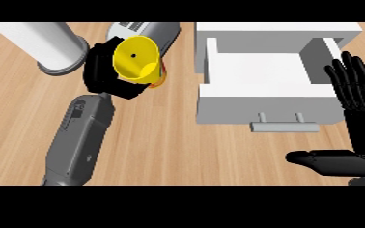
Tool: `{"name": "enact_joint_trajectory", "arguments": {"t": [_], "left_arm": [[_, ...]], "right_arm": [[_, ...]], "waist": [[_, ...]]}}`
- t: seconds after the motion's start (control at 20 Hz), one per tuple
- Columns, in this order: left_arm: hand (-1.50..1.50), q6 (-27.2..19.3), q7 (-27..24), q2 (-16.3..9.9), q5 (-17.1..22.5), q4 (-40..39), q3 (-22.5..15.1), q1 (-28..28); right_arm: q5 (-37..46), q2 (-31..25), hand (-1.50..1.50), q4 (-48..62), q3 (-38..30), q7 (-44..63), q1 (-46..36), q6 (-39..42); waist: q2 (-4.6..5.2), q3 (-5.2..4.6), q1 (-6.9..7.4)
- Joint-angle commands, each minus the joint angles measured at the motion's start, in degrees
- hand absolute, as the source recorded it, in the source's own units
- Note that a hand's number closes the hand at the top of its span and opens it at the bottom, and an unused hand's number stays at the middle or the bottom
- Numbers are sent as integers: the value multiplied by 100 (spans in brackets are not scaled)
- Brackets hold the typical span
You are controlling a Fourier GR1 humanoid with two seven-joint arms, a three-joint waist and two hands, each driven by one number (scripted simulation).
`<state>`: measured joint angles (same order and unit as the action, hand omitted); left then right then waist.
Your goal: Pick up the cup, place it into the drawer and close the drawer
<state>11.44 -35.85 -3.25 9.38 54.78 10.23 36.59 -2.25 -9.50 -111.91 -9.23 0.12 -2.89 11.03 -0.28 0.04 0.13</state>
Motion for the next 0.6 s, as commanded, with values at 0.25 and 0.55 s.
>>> {"name": "enact_joint_trajectory", "arguments": {"t": [0.25,0.55], "left_arm": [[150,-999,1617,182,-203,406,-533,1389],[150,-2064,1623,324,17,-442,-1078,2212]], "right_arm": [[139,97,-150,267,29,-428,132,32],[43,80,-150,5,26,-83,-17,-8]], "waist": [[28,-1,-60],[40,-3,-113]]}}
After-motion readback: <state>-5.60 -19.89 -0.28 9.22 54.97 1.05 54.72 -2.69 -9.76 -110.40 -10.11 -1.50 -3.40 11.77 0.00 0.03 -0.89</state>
